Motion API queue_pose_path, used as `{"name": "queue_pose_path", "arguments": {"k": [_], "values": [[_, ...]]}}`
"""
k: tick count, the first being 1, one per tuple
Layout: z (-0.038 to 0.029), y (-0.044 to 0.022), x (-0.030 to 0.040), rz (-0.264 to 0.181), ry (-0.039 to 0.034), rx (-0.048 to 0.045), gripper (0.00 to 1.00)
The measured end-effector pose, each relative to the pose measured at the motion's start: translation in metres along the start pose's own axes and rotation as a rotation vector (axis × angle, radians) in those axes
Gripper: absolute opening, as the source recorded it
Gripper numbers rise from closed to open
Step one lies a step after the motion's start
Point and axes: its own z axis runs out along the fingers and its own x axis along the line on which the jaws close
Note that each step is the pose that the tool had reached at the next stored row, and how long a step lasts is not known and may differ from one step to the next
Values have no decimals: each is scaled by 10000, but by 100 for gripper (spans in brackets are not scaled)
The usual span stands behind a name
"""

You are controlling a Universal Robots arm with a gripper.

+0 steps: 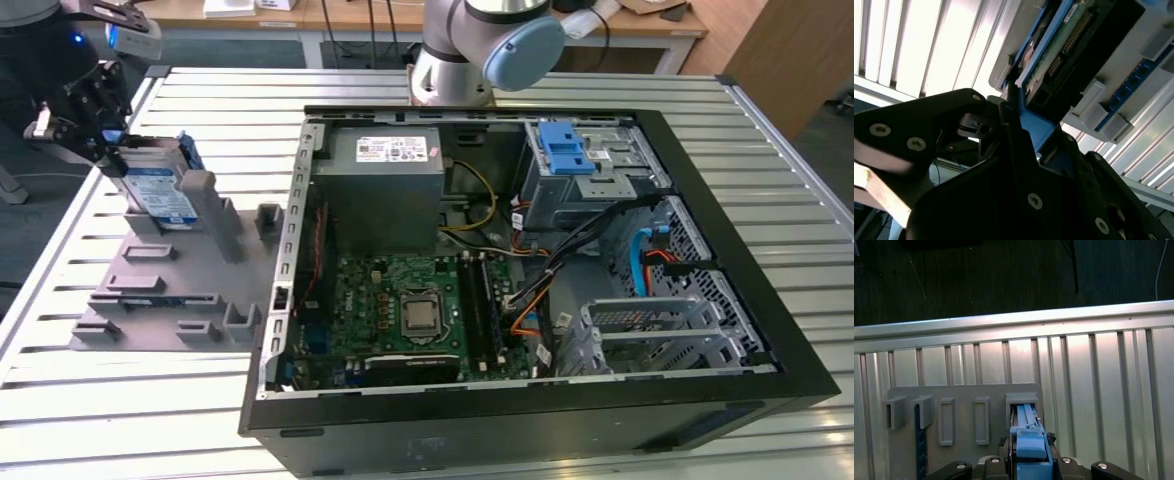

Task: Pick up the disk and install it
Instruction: 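Pick up the disk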

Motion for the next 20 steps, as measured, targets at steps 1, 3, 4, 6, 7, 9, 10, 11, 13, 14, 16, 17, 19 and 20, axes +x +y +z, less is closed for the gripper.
{"name": "queue_pose_path", "arguments": {"k": [1, 3, 4, 6, 7, 9, 10, 11, 13, 14, 16, 17, 19, 20], "values": [[0, 0, 0, 0, 0, 0, 37], [0, 0, 0, 0, 0, 0, 37], [1, 0, 0, 0, 0, 0, 37], [1, 0, 0, 1, 0, 0, 37], [1, 0, 0, 0, 0, 0, 37], [1, 0, 0, -53, 0, 0, 37], [1, 0, 0, -150, 1, 0, 37], [1, 0, 0, -265, 0, -1, 37], [2, 0, 0, -485, -1, -2, 37], [2, 0, 0, -569, -1, -3, 37], [1, 0, 0, -681, -1, -4, 37], [1, 0, 0, -682, -1, -4, 37], [1, 0, 0, -684, -1, -4, 37], [1, 0, 0, -684, -1, -4, 37]]}}
